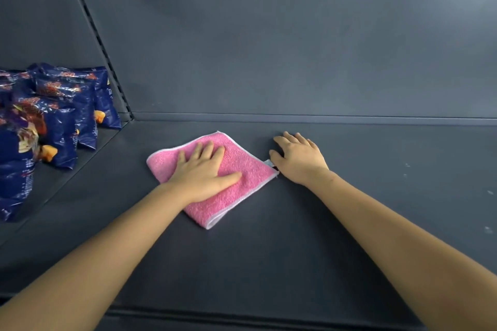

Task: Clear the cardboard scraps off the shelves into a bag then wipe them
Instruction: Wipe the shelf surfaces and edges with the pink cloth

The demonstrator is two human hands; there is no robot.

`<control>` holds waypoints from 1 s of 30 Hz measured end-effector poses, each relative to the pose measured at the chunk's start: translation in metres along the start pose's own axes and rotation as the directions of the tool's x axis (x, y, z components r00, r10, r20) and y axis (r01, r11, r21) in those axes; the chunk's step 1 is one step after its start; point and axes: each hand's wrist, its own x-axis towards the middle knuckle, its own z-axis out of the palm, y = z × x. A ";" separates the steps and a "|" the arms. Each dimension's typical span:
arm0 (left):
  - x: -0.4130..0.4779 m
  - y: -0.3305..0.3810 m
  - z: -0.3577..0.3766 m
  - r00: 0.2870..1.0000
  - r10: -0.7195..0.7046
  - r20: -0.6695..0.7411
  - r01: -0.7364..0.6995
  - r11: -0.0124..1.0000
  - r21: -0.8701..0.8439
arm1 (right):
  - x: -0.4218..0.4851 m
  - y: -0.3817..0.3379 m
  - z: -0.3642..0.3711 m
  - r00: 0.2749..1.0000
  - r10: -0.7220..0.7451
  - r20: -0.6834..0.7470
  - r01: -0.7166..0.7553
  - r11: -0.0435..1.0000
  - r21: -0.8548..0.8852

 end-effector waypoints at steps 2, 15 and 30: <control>0.012 0.007 -0.002 1.000 0.005 0.005 -0.005 1.000 -0.003 | 0.000 0.000 0.000 1.000 0.006 -0.012 -0.006 1.000 0.005; 0.011 0.012 -0.004 0.996 0.090 0.008 -0.089 0.996 -0.020 | 0.001 0.001 -0.001 1.000 0.016 0.004 -0.016 1.000 0.003; 0.027 -0.012 -0.004 0.998 -0.064 -0.010 0.064 0.997 0.040 | 0.000 0.002 0.001 1.000 0.002 0.014 -0.002 1.000 -0.010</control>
